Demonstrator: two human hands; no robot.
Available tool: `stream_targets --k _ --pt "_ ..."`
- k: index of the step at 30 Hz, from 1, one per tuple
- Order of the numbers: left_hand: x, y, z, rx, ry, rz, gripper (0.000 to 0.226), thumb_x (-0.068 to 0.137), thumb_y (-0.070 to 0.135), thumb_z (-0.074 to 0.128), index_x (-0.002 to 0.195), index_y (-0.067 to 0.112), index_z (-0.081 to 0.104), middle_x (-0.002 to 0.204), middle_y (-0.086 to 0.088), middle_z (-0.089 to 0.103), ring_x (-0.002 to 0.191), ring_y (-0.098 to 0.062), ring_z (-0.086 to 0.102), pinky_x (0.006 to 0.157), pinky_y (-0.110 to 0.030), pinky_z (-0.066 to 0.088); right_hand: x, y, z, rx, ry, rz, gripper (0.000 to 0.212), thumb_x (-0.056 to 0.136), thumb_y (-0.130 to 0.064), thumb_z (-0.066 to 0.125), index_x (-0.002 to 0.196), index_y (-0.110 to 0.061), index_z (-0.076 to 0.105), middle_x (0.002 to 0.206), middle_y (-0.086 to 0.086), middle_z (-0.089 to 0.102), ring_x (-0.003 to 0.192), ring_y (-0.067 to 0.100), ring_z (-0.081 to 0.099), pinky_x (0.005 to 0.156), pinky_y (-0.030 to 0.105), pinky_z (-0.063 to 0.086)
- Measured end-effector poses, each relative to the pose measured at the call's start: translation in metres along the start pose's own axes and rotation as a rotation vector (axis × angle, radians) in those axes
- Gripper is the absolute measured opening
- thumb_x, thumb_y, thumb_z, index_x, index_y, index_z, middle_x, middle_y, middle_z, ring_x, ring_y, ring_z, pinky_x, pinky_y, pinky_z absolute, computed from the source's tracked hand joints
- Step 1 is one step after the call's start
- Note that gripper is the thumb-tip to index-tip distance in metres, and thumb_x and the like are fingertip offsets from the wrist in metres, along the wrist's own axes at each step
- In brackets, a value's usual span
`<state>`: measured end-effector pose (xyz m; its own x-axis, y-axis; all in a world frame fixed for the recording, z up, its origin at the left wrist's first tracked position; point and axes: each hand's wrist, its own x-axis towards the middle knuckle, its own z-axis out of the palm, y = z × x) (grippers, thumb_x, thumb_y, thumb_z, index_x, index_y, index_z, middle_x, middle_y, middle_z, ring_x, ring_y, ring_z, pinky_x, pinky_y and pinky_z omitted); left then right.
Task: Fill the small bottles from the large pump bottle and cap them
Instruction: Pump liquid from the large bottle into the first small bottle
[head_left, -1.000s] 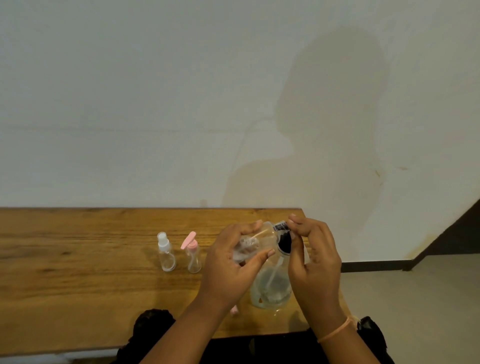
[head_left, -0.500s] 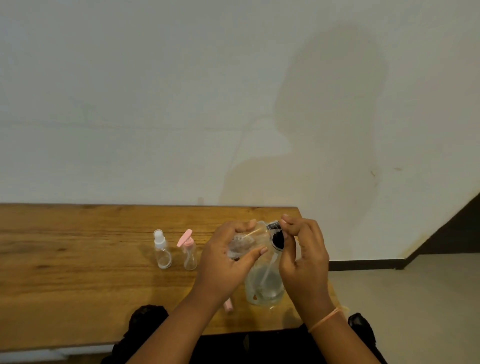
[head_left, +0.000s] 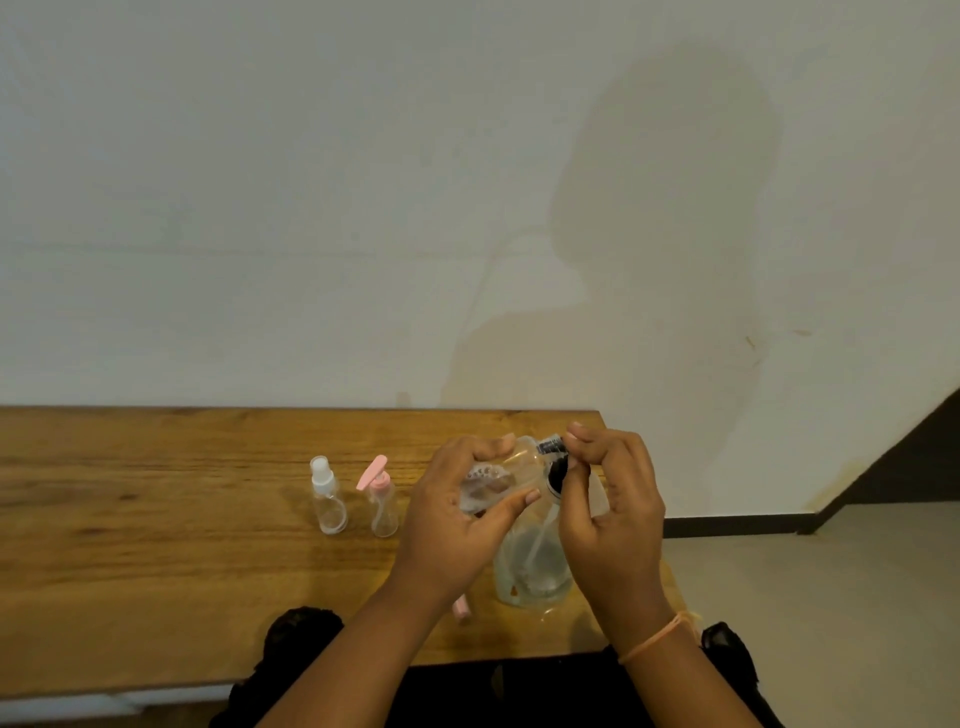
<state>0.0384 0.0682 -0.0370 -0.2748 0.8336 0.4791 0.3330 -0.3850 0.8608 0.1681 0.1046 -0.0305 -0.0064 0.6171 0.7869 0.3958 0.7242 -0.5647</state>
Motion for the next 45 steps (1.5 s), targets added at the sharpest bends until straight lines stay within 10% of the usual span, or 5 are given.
stream_targets --k 45 --pt "-0.005 0.005 0.002 -0.048 0.026 -0.033 0.034 0.070 0.026 0.081 0.094 0.041 0.061 0.104 0.021 0.064 0.106 0.001 0.059 0.085 -0.011 0.047 0.003 -0.003 0.000 0.077 0.006 0.062 0.016 0.082 -0.008 0.050 0.085 -0.001 0.064 0.092 -0.001 0.056 0.096 -0.004 0.055 0.084 0.008 0.045"
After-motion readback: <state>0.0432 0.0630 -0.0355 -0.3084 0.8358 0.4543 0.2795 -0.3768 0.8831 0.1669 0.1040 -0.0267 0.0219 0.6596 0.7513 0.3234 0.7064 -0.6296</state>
